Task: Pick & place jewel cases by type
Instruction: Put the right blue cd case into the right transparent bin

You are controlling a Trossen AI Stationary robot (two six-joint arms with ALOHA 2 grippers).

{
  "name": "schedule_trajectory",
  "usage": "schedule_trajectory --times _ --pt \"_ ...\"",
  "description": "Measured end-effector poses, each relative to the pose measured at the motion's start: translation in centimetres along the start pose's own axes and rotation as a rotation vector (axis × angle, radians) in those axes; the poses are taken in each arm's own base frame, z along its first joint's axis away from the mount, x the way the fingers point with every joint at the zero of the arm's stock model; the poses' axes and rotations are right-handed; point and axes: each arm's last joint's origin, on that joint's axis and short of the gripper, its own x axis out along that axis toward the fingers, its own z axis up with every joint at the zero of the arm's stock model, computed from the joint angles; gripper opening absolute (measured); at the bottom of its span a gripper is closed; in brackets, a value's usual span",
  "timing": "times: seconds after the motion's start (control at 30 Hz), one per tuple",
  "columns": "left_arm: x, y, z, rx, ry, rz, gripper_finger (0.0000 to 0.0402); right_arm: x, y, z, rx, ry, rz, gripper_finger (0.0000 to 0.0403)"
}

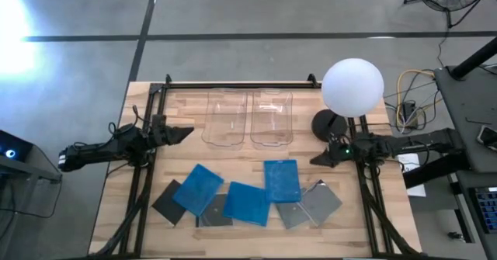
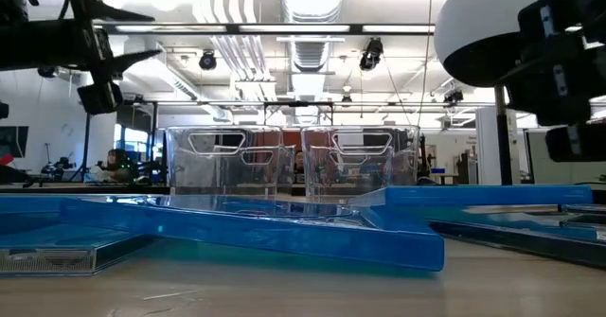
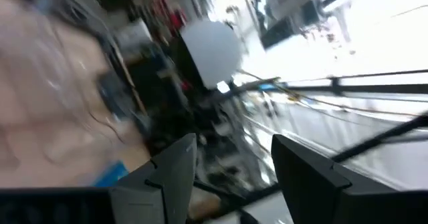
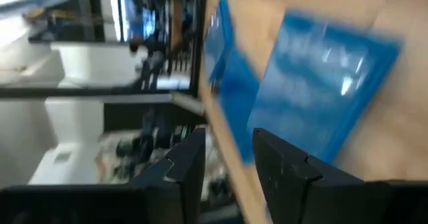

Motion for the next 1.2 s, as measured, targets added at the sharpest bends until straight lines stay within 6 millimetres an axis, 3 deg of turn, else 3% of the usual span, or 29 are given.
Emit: schedule_trajectory --times 0.1,0.27,0.5,0.67,0.93,1.13,1.2 --pt "0.0 -0.2 -0.1 -0.057 0.047 -0.03 0.0179 0.2 0.4 -0.3 -0.006 0.089 0.034 0.012" --pt "0.0 -0.6 -0.1 -0.121 0.05 -0.05 0.0179 0.4 0.4 -0.3 0.02 0.072 0.036 0.012" --pt "0.5 -3.7 0.2 -0.076 0.115 -0.096 0.0174 0.7 0.1 -0.3 0.142 0.085 -0.008 0.012" --pt "2.0 -5.0 -0.4 0.004 0.209 0.064 0.0163 1.1 -1.2 -0.3 0.232 0.078 -0.149 0.0123" --pt "5.9 -4.9 -3.9 0.109 0.365 0.347 0.016 1.9 -3.3 -0.7 0.289 0.067 -0.371 0.0181" --pt "8.6 -6.9 -7.6 0.268 0.407 0.396 0.016 2.3 -3.6 -0.6 0.301 0.023 -0.384 0.025" --pt "9.1 -6.5 -8.5 0.304 0.439 0.451 0.016 2.4 -3.5 -0.5 0.3 0.009 -0.376 0.0271"
